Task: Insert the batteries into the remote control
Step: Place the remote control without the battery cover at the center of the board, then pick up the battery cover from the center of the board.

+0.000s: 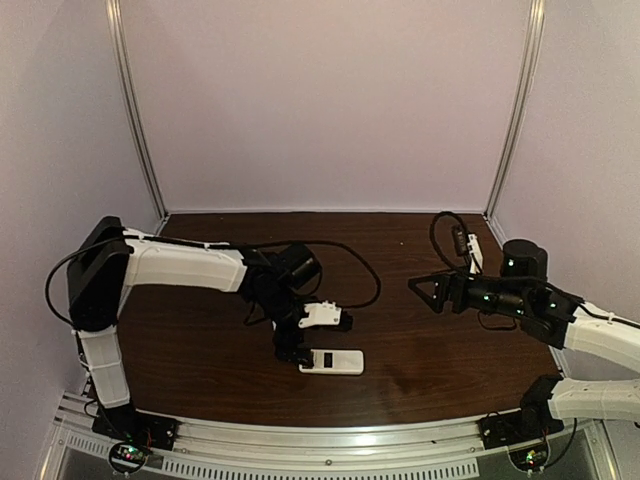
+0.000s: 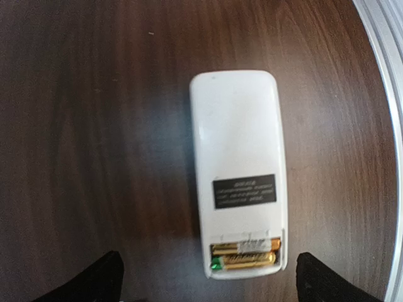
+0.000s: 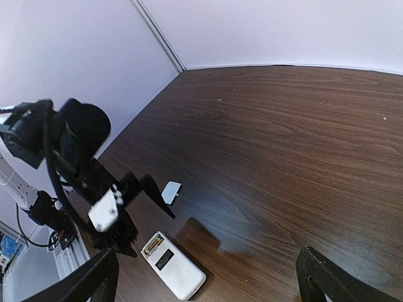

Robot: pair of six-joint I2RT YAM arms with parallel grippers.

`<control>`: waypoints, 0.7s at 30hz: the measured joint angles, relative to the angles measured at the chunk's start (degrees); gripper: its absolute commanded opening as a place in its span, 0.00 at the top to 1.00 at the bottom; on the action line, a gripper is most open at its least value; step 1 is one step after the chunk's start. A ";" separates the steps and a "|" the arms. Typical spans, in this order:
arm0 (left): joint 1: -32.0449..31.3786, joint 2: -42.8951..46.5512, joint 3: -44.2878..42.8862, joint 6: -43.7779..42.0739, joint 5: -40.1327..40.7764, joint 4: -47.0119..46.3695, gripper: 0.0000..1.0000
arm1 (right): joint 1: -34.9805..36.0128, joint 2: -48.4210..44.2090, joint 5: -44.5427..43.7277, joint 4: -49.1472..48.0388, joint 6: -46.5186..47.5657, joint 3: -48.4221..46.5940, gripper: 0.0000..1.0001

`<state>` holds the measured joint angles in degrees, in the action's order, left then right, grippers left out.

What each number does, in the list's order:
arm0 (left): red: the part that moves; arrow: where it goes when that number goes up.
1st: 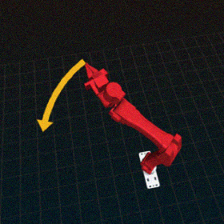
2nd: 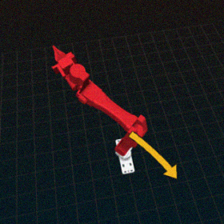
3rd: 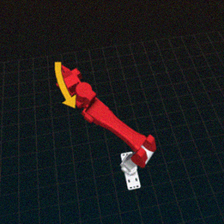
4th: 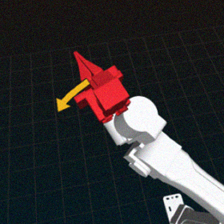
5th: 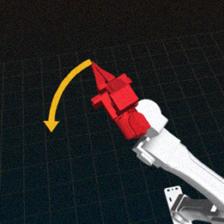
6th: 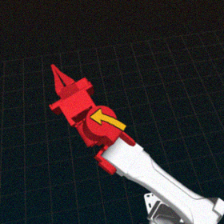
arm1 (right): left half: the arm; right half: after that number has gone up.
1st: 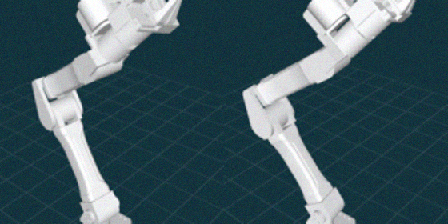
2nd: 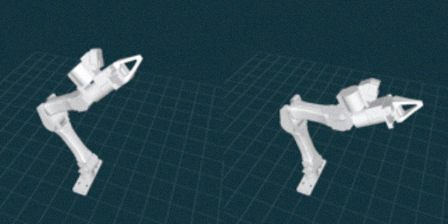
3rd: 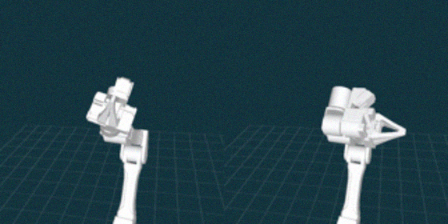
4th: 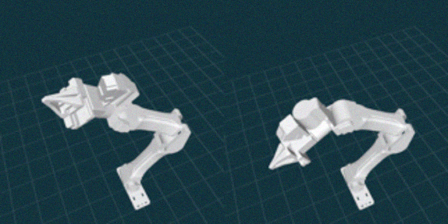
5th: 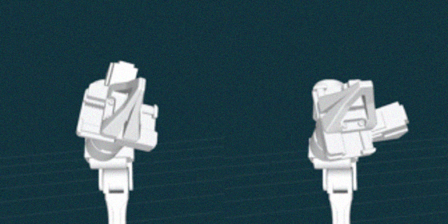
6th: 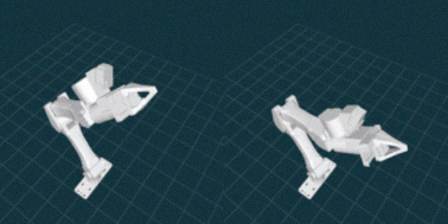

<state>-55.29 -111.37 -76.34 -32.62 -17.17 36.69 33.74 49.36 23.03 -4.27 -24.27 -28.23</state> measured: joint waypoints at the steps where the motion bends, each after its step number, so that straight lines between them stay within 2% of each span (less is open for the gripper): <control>1: 1.22 2.78 1.25 0.44 -0.02 -0.94 0.03 | 0.00 0.07 0.20 0.83 0.98 -0.57 0.01; 5: 8.39 14.40 6.12 3.43 3.17 -5.20 0.03 | 0.15 0.61 0.22 1.66 3.67 -1.22 0.01; 9: 14.99 20.83 9.94 7.17 6.97 -9.75 0.03 | 0.59 1.33 0.22 2.40 5.22 -1.22 0.02; 15: 15.43 21.44 20.70 7.67 7.61 -12.94 0.07 | 1.64 6.75 1.05 2.36 6.32 -1.22 0.09; 21: 15.61 17.33 21.38 7.45 5.81 -15.32 0.07 | 2.14 10.47 2.08 2.16 5.97 -1.22 0.09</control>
<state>-39.68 -94.04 -54.96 -25.17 -11.35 21.37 35.88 59.83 25.10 -2.11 -18.31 -29.45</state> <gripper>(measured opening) 0.933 0.910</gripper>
